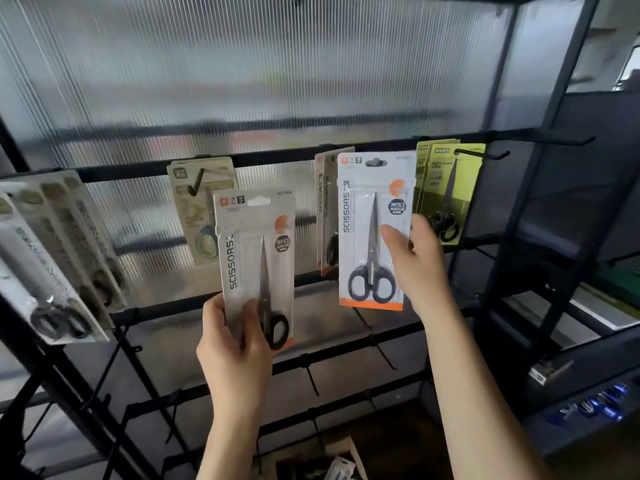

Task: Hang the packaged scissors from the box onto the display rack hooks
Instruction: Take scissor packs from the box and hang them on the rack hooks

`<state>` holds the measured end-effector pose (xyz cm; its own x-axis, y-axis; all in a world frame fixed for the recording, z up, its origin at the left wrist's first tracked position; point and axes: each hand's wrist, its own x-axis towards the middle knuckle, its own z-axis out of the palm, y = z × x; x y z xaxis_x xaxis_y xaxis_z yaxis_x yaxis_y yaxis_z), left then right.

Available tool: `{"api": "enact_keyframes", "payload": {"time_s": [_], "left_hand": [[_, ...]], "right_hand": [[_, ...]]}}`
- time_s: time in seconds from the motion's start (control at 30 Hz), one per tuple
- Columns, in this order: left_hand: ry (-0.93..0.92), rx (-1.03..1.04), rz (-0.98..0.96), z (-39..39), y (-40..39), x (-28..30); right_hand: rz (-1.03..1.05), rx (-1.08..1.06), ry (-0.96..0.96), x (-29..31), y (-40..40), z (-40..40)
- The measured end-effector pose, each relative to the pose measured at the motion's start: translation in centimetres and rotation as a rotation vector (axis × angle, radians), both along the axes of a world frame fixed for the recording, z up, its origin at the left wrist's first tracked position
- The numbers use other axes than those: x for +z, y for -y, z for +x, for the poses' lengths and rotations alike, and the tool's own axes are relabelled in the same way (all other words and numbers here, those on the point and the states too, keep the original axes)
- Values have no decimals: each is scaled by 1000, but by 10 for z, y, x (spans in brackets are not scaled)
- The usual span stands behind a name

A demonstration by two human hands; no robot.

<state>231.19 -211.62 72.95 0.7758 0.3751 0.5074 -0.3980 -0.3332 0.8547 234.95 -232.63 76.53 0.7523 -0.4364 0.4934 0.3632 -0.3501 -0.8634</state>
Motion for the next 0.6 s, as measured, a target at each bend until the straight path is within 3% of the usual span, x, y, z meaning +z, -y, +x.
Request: {"api": "enact_keyframes", "payload": {"time_s": [0.6], "left_hand": [[-32, 28, -96, -5, -10, 0]], "right_hand": [[201, -59, 116, -12, -12, 8]]}}
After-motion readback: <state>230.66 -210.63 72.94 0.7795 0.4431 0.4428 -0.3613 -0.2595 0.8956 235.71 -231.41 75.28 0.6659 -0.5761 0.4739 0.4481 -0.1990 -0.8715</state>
